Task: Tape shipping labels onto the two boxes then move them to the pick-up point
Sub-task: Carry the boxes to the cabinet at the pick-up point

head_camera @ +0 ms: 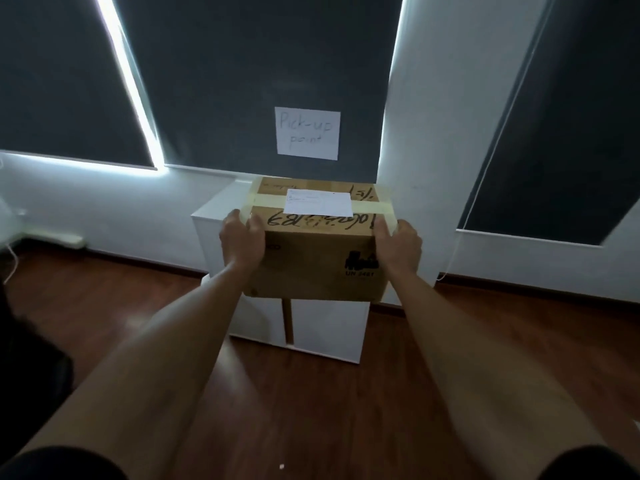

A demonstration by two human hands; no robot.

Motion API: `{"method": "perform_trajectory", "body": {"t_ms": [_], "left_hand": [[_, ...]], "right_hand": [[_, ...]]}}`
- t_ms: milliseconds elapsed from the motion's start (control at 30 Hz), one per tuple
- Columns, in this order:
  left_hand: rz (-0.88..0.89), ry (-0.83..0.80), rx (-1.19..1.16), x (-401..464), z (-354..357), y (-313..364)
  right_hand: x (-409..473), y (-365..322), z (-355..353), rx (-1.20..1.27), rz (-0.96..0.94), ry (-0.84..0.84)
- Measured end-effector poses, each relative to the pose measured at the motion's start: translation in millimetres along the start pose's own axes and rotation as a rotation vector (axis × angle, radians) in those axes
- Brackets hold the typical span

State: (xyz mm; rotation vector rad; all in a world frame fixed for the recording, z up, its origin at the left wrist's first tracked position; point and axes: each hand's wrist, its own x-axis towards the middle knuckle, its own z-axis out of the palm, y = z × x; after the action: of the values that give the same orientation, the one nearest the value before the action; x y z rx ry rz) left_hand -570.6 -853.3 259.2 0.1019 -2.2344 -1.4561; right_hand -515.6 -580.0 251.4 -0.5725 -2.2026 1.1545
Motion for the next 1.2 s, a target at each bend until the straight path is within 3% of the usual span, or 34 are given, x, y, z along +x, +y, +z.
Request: {"method": "perform_trajectory", "body": {"t_ms": [700,1200], "left_hand": [[-0.112,0.15,0.107,264,102,-77],[-0.018,-0.094,0.111,527,134,-182]], "right_hand": [[235,-39,241,-0.007,-0.073,-0.188],[310,-95,451,-0.041,0.043,0.02]]}}
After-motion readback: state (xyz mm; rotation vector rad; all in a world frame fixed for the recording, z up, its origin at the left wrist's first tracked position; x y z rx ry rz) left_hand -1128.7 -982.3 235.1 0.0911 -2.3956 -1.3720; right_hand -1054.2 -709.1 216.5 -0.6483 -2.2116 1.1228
